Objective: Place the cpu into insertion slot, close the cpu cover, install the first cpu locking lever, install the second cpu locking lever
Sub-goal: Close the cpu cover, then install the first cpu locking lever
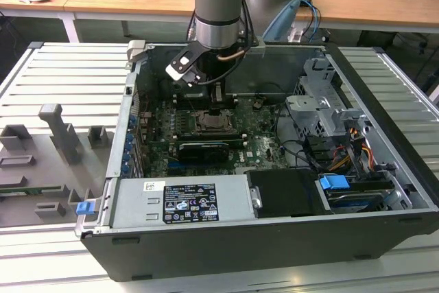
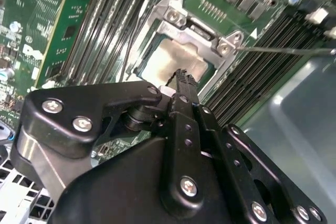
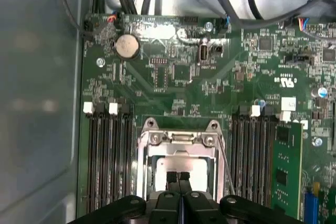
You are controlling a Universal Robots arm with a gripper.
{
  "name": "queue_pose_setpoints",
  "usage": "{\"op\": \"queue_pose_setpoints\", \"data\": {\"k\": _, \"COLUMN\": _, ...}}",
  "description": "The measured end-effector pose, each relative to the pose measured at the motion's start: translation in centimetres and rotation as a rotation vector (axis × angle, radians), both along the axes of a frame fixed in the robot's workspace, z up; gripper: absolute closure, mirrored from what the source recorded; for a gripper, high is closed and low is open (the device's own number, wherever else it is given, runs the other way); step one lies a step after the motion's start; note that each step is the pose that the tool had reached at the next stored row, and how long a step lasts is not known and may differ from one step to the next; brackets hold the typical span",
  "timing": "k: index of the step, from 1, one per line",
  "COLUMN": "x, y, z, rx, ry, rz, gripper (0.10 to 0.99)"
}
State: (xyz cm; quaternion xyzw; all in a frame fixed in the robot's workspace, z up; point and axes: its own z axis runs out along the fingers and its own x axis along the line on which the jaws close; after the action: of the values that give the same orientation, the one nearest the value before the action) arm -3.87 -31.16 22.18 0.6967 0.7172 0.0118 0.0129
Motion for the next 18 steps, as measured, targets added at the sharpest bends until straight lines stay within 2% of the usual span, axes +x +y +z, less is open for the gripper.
{"op": "queue_pose_setpoints", "data": {"k": 7, "x": -0.43, "y": -0.01, "z": 0.03, "rx": 0.000, "ry": 0.0001, "rz": 0.000, "gripper": 0.980}}
{"op": "queue_pose_setpoints", "data": {"k": 15, "x": -0.43, "y": 0.00, "z": 0.89, "rx": 0.000, "ry": -0.0001, "rz": 0.000, "gripper": 0.980}}
{"op": "queue_pose_setpoints", "data": {"k": 18, "x": -0.43, "y": 0.00, "z": 0.94, "rx": 0.000, "ry": 0.0000, "rz": 0.000, "gripper": 0.980}}
